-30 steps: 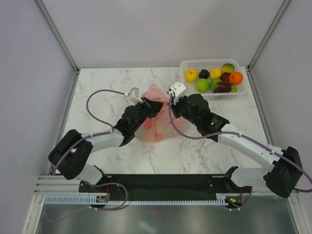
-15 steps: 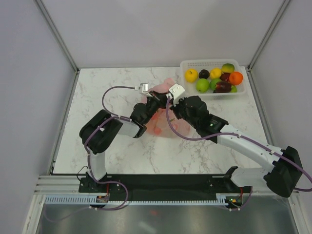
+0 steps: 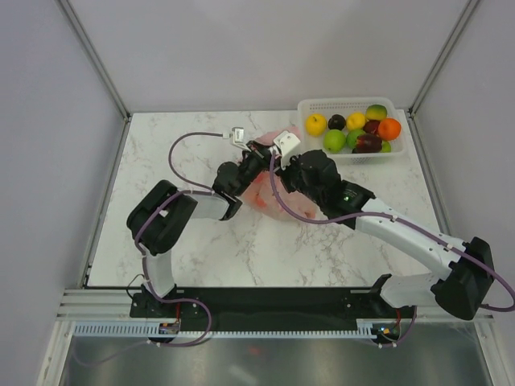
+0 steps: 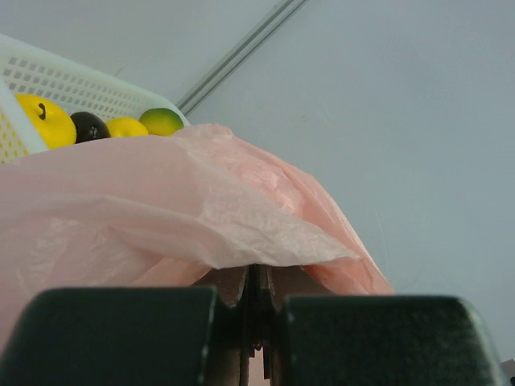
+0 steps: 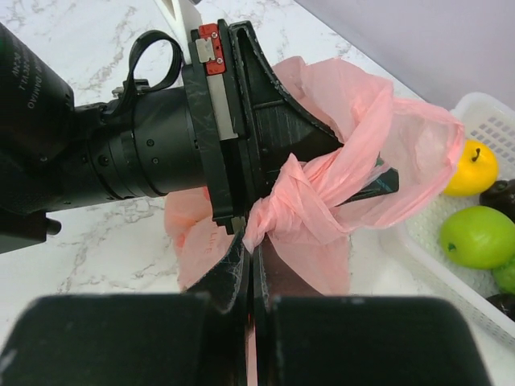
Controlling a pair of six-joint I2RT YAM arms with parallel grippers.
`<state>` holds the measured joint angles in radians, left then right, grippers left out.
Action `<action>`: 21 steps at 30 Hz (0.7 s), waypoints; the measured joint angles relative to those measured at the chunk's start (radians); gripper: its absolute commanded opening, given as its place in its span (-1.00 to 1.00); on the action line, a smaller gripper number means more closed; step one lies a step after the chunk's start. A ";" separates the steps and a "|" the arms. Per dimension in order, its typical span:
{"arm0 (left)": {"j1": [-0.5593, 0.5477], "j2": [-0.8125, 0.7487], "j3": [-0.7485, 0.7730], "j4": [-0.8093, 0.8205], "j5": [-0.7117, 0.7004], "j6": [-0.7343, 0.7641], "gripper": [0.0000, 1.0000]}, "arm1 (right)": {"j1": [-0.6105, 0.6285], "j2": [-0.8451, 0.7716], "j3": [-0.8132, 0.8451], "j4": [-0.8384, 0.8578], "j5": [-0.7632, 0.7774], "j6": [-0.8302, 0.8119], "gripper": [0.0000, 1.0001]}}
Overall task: Place the fake fruits into the plastic bag and tie a complex knot
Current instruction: Tie the plastic bag at the center of the board.
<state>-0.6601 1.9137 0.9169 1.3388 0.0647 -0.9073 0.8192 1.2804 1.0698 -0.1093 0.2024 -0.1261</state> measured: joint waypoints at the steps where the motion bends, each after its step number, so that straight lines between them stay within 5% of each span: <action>1: 0.007 -0.009 -0.002 -0.007 0.017 -0.014 -0.96 | 0.002 0.008 0.014 -0.014 -0.005 0.007 -1.00; 11: 0.150 -0.151 0.018 -0.186 0.299 -0.204 -0.94 | 0.037 0.129 0.258 -0.177 0.015 0.154 -1.00; 16: 0.175 -0.136 0.109 -0.285 0.475 -0.266 -0.95 | 0.088 0.253 0.462 -0.322 0.127 0.237 -1.00; 21: 0.180 -0.066 0.170 -0.312 0.608 -0.326 -0.94 | 0.093 0.267 0.492 -0.409 0.187 0.301 -1.00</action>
<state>-0.4801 1.8473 1.0866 1.0267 0.6731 -1.2331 0.9127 1.5478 1.5623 -0.5186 0.3893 0.1753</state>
